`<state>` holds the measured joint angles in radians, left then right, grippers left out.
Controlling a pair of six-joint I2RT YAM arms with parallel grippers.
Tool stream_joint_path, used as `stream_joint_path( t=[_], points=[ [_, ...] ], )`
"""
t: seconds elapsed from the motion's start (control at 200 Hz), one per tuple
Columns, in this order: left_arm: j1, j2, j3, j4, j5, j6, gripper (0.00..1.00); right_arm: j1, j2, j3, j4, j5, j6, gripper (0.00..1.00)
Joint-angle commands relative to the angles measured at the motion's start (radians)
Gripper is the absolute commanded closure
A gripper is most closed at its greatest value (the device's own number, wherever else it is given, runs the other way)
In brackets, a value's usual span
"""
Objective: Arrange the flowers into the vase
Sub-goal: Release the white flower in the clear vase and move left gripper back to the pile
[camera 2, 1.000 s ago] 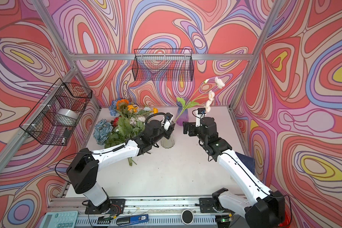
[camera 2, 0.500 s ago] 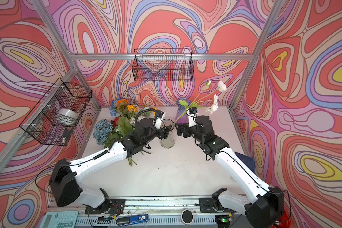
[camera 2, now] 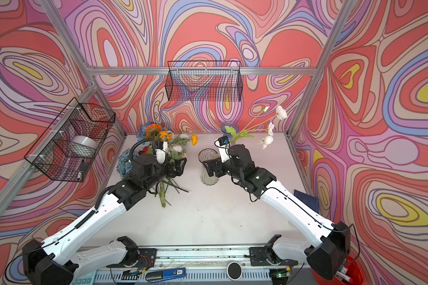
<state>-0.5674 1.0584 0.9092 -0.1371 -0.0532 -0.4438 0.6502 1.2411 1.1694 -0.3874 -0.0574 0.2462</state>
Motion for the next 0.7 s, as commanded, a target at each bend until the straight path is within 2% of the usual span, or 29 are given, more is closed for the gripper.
stream_joint_path(
  t=[0.0, 0.165, 0.305, 0.471, 0.591, 0.696],
  points=[
    [0.021, -0.073, -0.080, -0.120, -0.034, -0.107, 0.11, 0.004, 0.021, 0.020, -0.061, 0.016, 0.082, 0.02],
    [0.054, -0.157, -0.190, -0.174, -0.080, -0.191, 0.11, 0.003, 0.016, -0.015, -0.053, 0.018, 0.106, 0.02],
    [0.116, -0.170, -0.230, -0.185, -0.042, -0.258, 0.12, 0.003, 0.027, -0.025, -0.041, -0.029, 0.117, 0.02],
    [0.229, -0.115, -0.241, -0.203, 0.030, -0.292, 0.16, 0.005, 0.042, -0.056, -0.016, -0.035, 0.120, 0.02],
    [0.333, -0.064, -0.254, -0.177, 0.114, -0.366, 0.26, 0.004, 0.046, -0.087, 0.011, -0.042, 0.118, 0.02],
    [0.371, -0.030, -0.255, -0.161, 0.107, -0.422, 0.27, 0.003, 0.055, -0.093, 0.012, -0.023, 0.112, 0.03]
  ],
)
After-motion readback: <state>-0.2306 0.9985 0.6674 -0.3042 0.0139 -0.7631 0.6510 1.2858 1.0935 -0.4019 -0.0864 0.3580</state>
